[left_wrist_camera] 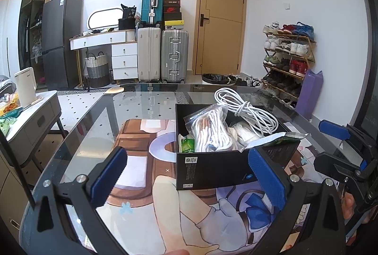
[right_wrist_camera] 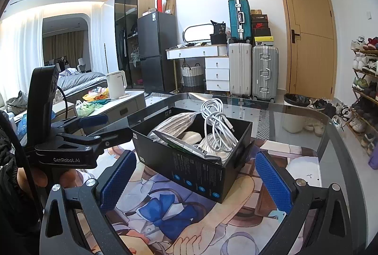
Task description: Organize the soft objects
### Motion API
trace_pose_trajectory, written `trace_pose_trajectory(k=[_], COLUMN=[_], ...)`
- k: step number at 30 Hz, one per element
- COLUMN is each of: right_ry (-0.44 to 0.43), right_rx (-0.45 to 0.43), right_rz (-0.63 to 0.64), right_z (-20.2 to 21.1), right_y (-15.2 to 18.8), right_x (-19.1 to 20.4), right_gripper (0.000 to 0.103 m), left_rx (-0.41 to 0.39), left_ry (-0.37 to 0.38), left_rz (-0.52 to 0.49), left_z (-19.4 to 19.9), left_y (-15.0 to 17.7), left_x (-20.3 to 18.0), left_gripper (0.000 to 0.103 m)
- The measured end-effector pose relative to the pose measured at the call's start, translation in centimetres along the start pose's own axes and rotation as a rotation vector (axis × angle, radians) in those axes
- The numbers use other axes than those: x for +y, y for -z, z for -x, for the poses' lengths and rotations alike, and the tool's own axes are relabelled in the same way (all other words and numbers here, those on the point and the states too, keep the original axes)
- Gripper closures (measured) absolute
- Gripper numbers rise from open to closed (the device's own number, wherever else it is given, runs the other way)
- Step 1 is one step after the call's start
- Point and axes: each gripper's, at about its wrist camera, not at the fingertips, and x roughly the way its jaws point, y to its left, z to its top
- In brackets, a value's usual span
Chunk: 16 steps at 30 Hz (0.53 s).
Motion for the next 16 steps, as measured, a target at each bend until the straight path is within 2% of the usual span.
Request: trace_pose_trajectory(k=[16], right_ry=[-0.001], right_rx=[0.000], right_rz=[-0.002], right_z=[0.03], right_y=[-0.04], right_x=[-0.13], right_gripper=[0.001], left_rx=[0.000], left_ry=[-0.013], left_rz=[-0.005], left_z=[0.05], left_y=[0.00], left_x=[-0.11], left_gripper=[0.000])
